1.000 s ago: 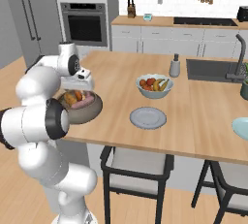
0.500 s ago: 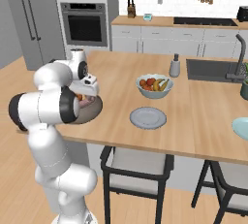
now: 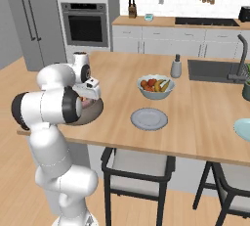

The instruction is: Place one bun and one sausage from the bowl on each plate.

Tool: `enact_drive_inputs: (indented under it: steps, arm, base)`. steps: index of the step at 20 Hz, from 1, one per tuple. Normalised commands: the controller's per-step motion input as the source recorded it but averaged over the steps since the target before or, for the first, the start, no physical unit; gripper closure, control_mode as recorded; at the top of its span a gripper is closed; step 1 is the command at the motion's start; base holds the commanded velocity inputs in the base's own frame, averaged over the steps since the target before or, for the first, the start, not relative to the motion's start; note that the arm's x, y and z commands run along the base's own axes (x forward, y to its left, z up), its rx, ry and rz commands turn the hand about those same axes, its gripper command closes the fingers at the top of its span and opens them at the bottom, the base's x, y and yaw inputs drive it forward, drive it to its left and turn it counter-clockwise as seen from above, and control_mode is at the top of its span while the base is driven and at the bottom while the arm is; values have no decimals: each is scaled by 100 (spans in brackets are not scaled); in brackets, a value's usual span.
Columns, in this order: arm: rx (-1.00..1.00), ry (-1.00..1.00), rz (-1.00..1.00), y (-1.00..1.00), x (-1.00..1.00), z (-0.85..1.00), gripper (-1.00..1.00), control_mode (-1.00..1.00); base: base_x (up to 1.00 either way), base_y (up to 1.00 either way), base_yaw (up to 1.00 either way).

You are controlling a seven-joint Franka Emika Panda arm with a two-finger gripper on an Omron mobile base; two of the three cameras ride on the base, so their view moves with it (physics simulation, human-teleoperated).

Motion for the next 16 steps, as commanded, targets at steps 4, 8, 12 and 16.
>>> enact_drive_inputs:
  steps: [4,8,12,16]
  arm:
    - [0,0,-12,-33,-4,-24,-100,-100]
    - [0,0,-11,-10,0,-36,-100,-100]
    - [0,0,-11,0,0,-57,-100,-100]
    - [0,0,-14,-13,0,-43,-100,-100]
  base:
    - [0,0,0]
    - [0,0,0]
    - [0,0,0]
    - [0,0,0]
